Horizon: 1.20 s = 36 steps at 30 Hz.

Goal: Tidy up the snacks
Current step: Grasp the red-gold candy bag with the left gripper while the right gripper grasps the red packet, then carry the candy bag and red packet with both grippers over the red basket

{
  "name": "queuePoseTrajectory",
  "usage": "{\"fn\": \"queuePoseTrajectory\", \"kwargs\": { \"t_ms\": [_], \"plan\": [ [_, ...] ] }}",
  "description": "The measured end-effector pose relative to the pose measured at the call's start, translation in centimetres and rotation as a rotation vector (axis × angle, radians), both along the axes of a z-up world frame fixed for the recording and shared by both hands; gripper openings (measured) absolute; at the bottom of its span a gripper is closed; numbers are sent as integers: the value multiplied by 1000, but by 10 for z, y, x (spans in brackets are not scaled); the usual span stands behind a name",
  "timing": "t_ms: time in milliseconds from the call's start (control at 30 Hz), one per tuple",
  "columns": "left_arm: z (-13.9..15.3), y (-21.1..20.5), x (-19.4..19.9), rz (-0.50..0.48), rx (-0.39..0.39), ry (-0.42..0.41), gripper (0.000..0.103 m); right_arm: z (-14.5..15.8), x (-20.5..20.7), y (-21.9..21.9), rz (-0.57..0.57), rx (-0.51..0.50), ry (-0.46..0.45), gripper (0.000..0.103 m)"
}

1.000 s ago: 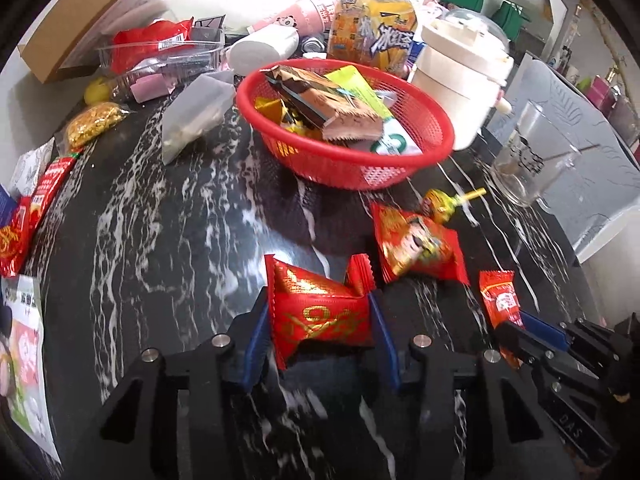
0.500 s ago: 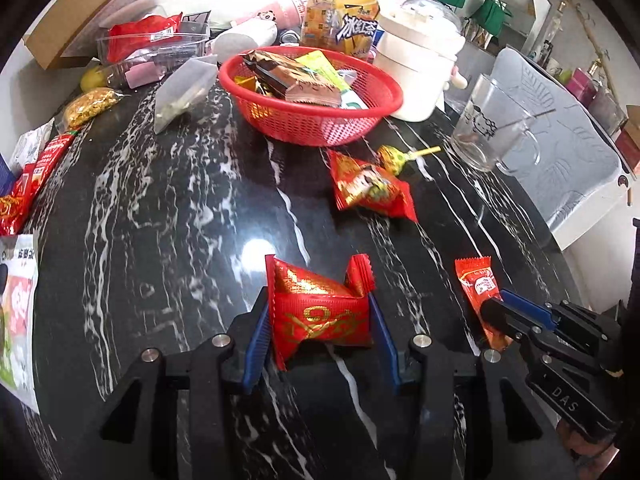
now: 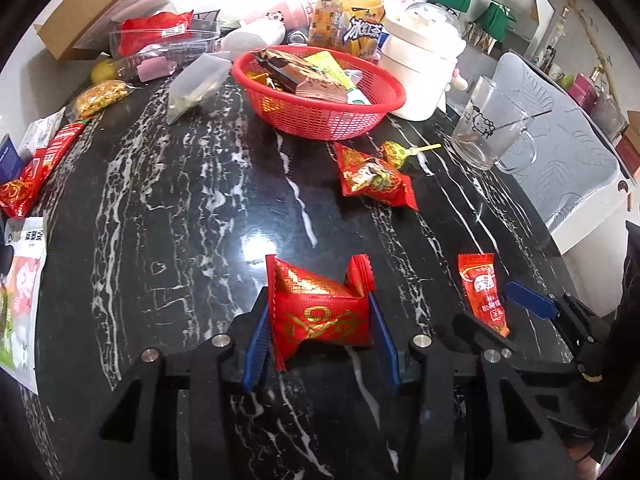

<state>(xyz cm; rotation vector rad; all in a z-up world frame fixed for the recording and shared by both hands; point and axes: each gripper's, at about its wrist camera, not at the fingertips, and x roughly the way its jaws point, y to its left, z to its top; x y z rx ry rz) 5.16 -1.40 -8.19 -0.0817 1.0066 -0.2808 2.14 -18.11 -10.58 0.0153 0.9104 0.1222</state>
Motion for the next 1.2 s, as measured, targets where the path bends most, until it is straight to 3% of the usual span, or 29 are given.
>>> {"fn": "queuePoseTrajectory", "kwargs": {
  "t_ms": [67, 167, 200, 367, 500, 1200],
  "plan": [
    [-1, 2, 1, 6, -2, 3, 46, 0, 2, 3, -6, -37, -8, 63],
    [-2, 3, 2, 10, -8, 8, 46, 0, 4, 3, -1, -64, -38, 24],
    [-3, 4, 2, 10, -11, 10, 46, 0, 5, 2, -5, -65, -38, 21],
    [1, 4, 2, 6, -18, 2, 46, 2, 9, -5, -1, -19, -24, 18],
    [8, 3, -1, 0, -23, -12, 46, 3, 7, -14, 12, 83, -7, 18],
    [62, 2, -5, -44, -72, -121, 46, 61, -4, -2, 132, 144, -114, 18]
  ]
}}
